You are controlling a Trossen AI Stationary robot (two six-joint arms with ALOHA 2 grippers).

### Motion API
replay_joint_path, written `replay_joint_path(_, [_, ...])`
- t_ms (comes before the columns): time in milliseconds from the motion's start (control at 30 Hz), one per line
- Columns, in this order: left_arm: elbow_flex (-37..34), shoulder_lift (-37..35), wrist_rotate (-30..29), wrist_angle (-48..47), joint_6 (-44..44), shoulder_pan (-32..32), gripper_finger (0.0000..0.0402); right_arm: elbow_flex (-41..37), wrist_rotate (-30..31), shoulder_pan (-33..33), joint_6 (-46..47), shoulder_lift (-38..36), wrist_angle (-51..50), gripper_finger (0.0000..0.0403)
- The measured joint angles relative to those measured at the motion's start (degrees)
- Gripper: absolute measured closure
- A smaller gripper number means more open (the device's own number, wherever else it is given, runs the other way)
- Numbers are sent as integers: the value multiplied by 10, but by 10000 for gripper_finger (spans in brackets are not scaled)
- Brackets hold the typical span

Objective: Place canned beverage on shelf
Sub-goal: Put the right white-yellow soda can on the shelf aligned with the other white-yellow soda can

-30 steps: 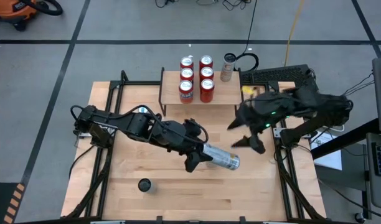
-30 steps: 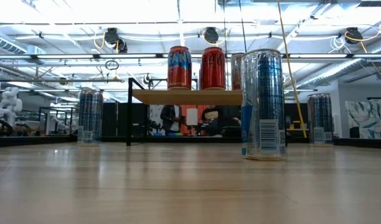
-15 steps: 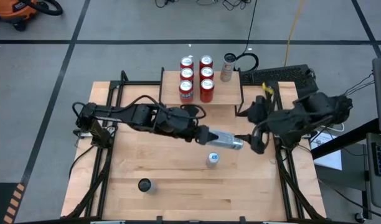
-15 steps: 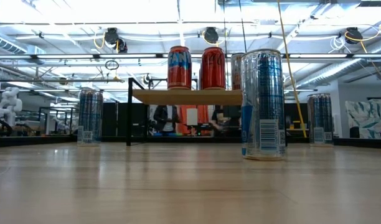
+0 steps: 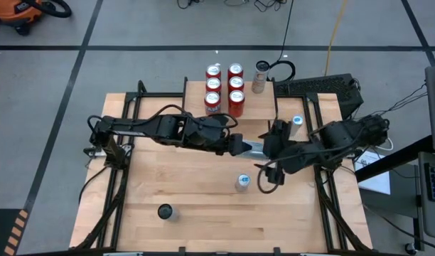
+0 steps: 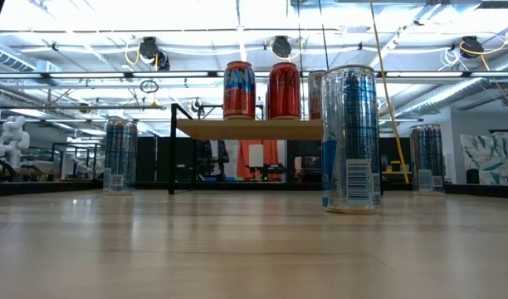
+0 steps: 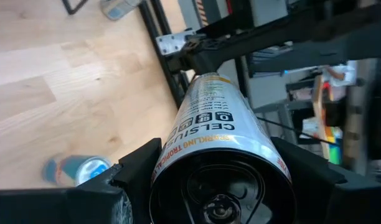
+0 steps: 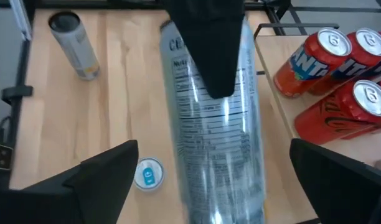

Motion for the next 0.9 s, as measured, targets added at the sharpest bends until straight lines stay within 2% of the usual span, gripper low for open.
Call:
replay_joint_path(633, [0, 0, -2, 5, 5, -1, 146, 0, -2, -10, -66, 40, 1, 11])
replay_joint_path(733, [0, 0, -2, 4, 6, -1, 146, 0, -1, -13, -69, 45, 1, 29])
replay_joint_path(900, [0, 0, -1, 2, 15, 0, 146, 0, -2, -18, -69, 48, 3, 87])
